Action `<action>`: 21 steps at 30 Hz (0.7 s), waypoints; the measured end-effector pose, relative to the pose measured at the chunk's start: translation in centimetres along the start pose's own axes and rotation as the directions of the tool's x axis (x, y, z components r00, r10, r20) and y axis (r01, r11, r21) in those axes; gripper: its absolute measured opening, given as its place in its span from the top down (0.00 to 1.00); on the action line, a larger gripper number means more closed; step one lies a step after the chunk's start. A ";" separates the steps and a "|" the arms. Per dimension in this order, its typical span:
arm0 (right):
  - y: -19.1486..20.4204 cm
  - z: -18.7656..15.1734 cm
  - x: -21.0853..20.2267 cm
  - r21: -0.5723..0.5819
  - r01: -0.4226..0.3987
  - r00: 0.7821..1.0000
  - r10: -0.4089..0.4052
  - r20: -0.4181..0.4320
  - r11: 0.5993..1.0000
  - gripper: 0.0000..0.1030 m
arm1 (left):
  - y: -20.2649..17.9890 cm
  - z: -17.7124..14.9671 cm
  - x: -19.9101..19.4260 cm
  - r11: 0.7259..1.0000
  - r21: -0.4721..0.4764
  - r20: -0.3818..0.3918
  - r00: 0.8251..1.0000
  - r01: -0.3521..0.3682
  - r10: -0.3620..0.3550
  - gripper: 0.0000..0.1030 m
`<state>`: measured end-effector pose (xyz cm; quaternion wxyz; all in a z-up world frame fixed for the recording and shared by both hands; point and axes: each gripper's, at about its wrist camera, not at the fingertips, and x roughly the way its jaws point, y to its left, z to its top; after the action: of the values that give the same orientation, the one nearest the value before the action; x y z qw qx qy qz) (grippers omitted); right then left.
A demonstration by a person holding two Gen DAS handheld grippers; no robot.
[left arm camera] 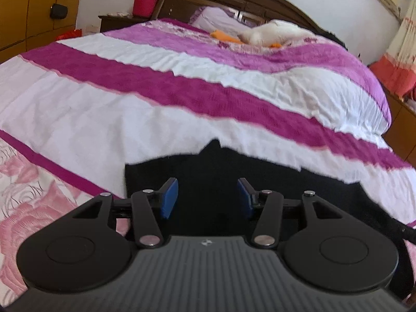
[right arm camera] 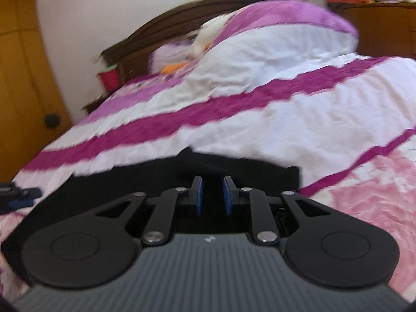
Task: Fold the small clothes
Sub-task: 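Lift the hem and fold it over toward the collar with both grippers, then lower the folded hem onto the cardigan and open both grippers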
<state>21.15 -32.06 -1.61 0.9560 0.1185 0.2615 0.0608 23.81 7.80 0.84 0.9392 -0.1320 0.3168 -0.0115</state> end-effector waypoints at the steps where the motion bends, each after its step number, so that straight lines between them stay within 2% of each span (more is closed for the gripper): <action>1: 0.1 0.0 0.6 -0.010 -0.010 1.000 0.010 -0.023 1.000 0.79 | 0.0 -0.2 0.5 1.000 0.005 -0.012 1.000 -0.002 0.002 0.46; 4: 0.3 -0.1 2.2 -0.023 0.013 0.998 -0.014 -0.053 1.000 0.79 | 0.1 -1.1 1.8 0.999 0.032 -0.037 0.999 -0.021 0.022 0.46; 11: -1.5 1.5 5.1 0.068 0.126 0.992 -0.127 0.000 0.990 0.83 | -0.5 -2.0 3.0 0.991 0.124 -0.021 0.999 -0.047 0.050 0.46; 14: -2.3 1.9 5.4 0.121 0.116 0.993 -0.117 0.005 0.986 0.83 | -0.6 -1.7 2.8 0.989 0.143 -0.022 0.999 -0.046 0.049 0.46; 17: -2.2 1.9 4.4 0.127 0.099 0.994 -0.103 0.023 0.987 0.82 | -0.3 -1.5 2.1 0.988 0.143 -0.020 0.998 -0.057 0.060 0.46; 20: -2.1 1.9 2.8 0.129 0.076 0.997 -0.079 0.017 0.989 0.77 | 0.0 -1.0 1.1 0.988 0.138 -0.020 0.997 -0.072 0.076 0.46; 21: -2.1 1.9 2.1 0.127 0.068 0.997 -0.071 0.019 0.990 0.67 | 0.1 -0.9 0.6 0.987 0.140 -0.020 0.996 -0.078 0.081 0.46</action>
<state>24.03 -34.04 -1.61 0.9511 0.1702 0.2575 0.0095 23.76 7.61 -0.20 0.9417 -0.0533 0.3323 0.0021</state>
